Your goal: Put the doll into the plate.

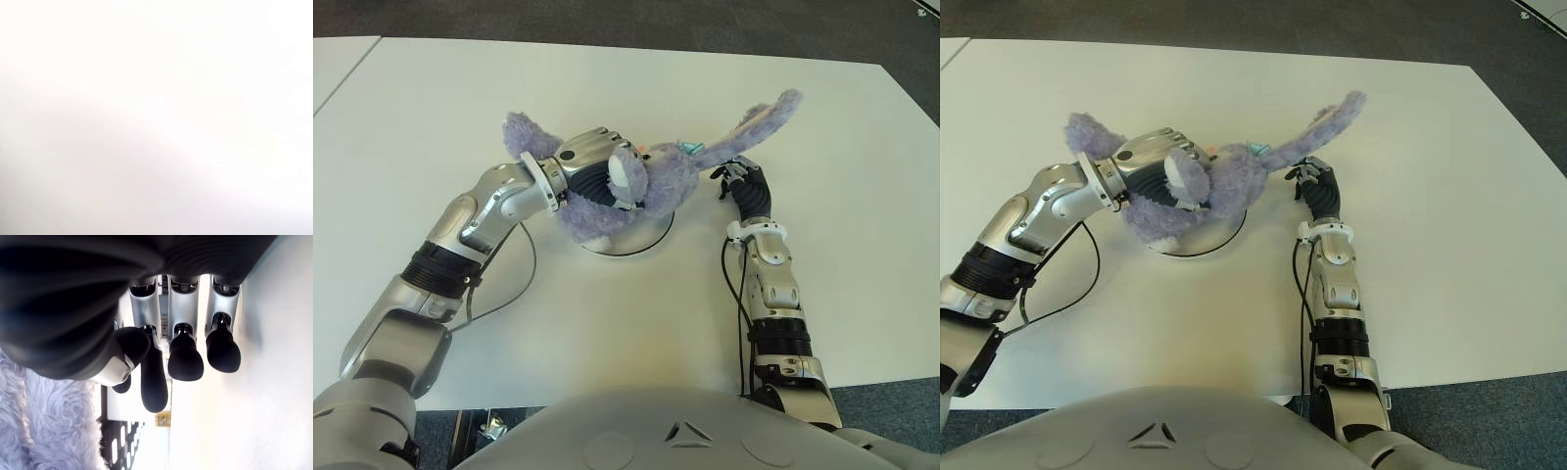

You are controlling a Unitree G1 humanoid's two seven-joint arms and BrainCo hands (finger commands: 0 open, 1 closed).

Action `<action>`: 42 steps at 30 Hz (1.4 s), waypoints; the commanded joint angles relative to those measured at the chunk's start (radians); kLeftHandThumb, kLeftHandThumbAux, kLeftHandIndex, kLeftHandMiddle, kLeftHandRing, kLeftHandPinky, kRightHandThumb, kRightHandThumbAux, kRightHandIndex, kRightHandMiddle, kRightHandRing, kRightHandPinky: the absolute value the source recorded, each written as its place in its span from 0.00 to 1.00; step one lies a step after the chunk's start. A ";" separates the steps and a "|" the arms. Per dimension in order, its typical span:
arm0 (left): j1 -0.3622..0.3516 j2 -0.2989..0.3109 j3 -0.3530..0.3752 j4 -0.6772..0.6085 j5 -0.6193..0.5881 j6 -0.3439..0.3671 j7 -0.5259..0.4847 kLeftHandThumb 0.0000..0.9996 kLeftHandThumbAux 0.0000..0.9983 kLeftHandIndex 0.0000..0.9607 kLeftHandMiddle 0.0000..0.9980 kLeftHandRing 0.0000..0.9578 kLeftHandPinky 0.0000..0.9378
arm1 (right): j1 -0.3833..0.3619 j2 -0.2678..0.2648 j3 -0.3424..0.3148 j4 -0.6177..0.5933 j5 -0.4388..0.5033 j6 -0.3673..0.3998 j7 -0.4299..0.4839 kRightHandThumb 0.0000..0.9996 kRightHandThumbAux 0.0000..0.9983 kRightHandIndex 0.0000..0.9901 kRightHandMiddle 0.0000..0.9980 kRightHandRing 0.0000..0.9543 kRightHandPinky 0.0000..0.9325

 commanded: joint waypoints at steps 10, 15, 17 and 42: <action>0.036 0.018 -0.037 -0.015 0.055 0.082 -0.066 0.16 0.42 0.14 0.42 0.57 0.69 | 0.087 0.019 0.007 0.026 -0.011 0.041 -0.011 0.85 0.68 0.43 0.59 0.80 0.78; 0.040 0.007 -0.031 -0.024 0.064 0.113 -0.050 0.15 0.41 0.12 0.39 0.55 0.64 | 0.084 0.018 0.006 0.034 -0.009 0.031 -0.003 0.85 0.68 0.43 0.59 0.80 0.78; 0.051 -0.008 -0.019 -0.033 0.049 0.141 -0.042 0.15 0.40 0.09 0.31 0.50 0.65 | 0.083 0.017 0.006 0.038 -0.008 0.022 0.001 0.85 0.68 0.43 0.58 0.81 0.78; 0.063 -0.028 -0.003 -0.010 -0.158 0.224 -0.141 0.38 0.09 0.00 0.00 0.00 0.00 | 0.085 0.015 0.004 0.039 -0.012 0.031 0.006 0.85 0.68 0.43 0.58 0.80 0.78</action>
